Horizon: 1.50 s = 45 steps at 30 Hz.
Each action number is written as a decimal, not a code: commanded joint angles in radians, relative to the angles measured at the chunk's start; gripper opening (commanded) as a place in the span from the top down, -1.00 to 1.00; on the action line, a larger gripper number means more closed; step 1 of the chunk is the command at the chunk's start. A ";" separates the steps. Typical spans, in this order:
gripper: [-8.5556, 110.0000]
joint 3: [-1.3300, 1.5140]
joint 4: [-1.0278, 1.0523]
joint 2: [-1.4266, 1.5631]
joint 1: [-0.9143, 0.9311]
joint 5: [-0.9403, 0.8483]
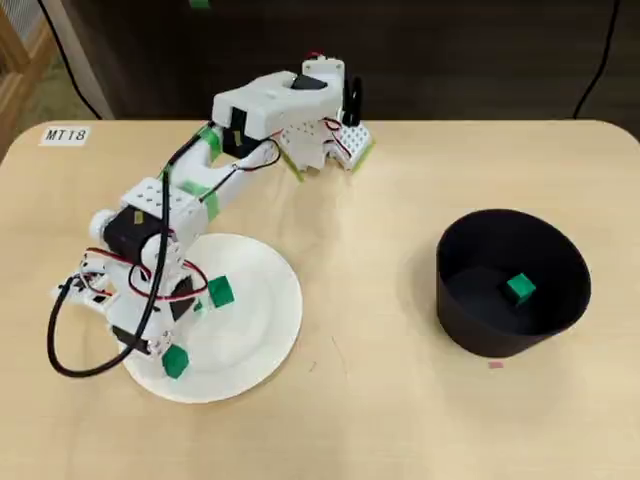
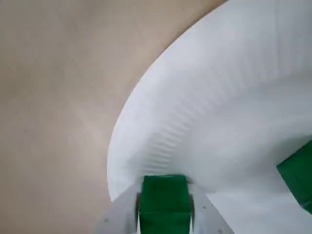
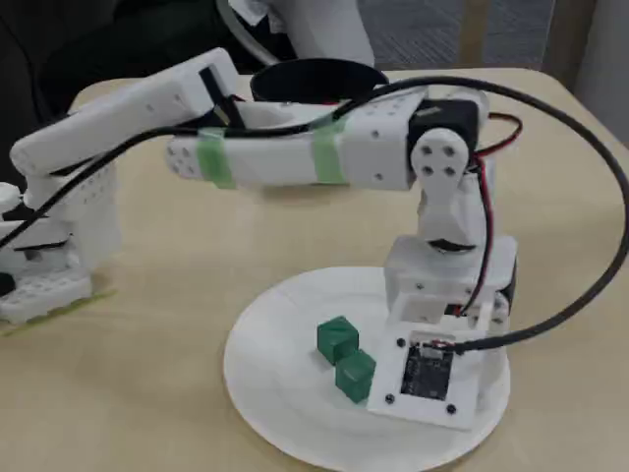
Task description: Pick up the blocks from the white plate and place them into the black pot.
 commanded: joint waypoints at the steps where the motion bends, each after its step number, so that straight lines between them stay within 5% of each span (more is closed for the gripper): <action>1: 0.90 -0.046 0.009 0.011 -0.006 0.000; 18: 0.90 -0.374 0.017 0.163 -0.077 0.003; 30: 0.90 0.744 0.009 0.986 -0.465 -0.035; 35: 0.90 1.197 -0.270 1.328 -0.792 0.003; 45: 0.90 1.436 -0.592 1.371 -1.198 0.028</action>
